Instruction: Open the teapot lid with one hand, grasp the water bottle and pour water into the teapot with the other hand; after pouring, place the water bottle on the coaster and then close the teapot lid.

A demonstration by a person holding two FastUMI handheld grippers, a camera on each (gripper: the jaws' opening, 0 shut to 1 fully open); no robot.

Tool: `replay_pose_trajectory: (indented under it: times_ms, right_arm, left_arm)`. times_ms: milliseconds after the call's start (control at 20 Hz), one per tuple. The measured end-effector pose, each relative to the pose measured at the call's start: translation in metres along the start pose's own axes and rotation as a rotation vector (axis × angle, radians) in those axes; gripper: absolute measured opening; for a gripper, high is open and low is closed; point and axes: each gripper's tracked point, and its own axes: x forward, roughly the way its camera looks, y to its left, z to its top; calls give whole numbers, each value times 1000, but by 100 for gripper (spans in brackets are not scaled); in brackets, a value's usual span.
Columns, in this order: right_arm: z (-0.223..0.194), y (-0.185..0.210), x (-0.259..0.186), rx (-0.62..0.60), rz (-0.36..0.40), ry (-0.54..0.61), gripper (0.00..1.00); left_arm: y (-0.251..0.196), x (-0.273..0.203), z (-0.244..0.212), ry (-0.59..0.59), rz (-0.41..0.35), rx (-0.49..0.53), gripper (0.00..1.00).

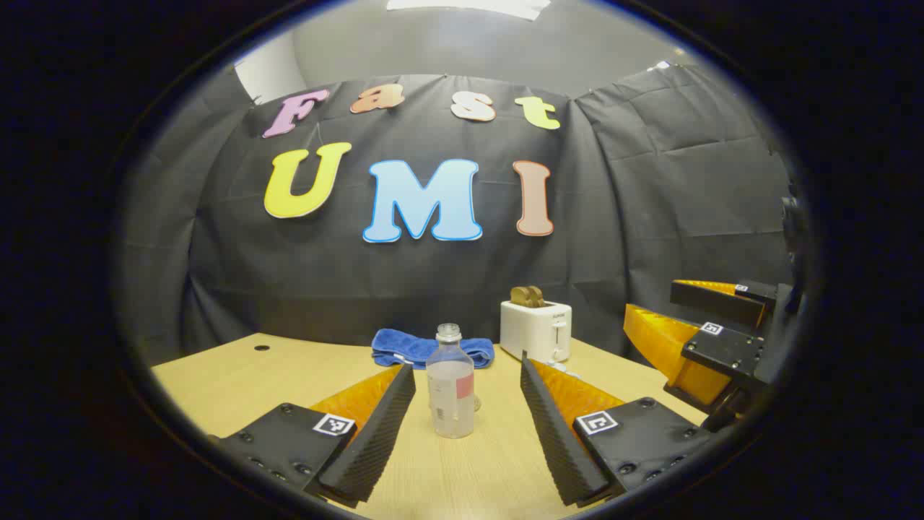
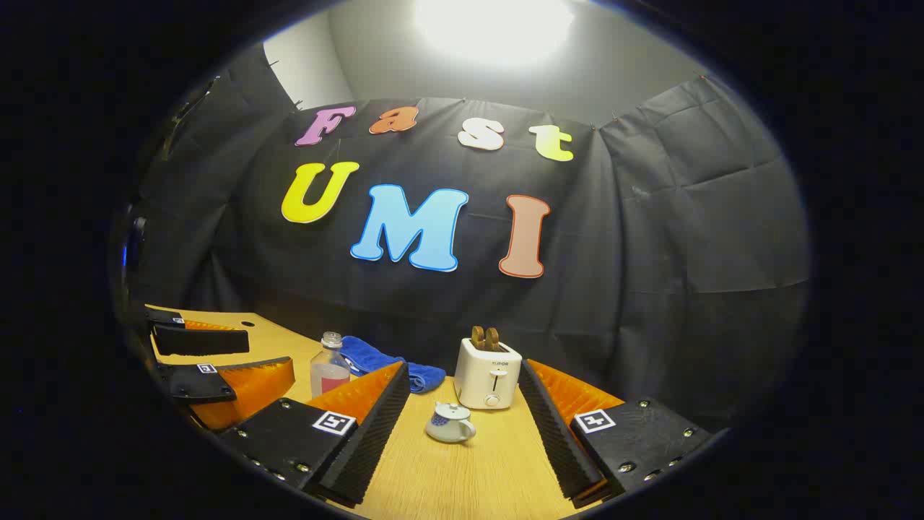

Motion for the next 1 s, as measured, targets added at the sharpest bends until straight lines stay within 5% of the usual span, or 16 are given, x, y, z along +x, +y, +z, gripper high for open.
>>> replay_pose_trajectory:
  times_ms: [500, 1000]
  right_arm:
    - [0, 0, 7, 48, 50, 18, 95]
    - [-20, 11, 111, 150, 170, 70, 95]
  left_arm:
    - [-2, -3, 0, 2, 4, 9, 99]
    - [7, 66, -17, 29, -2, 27, 99]
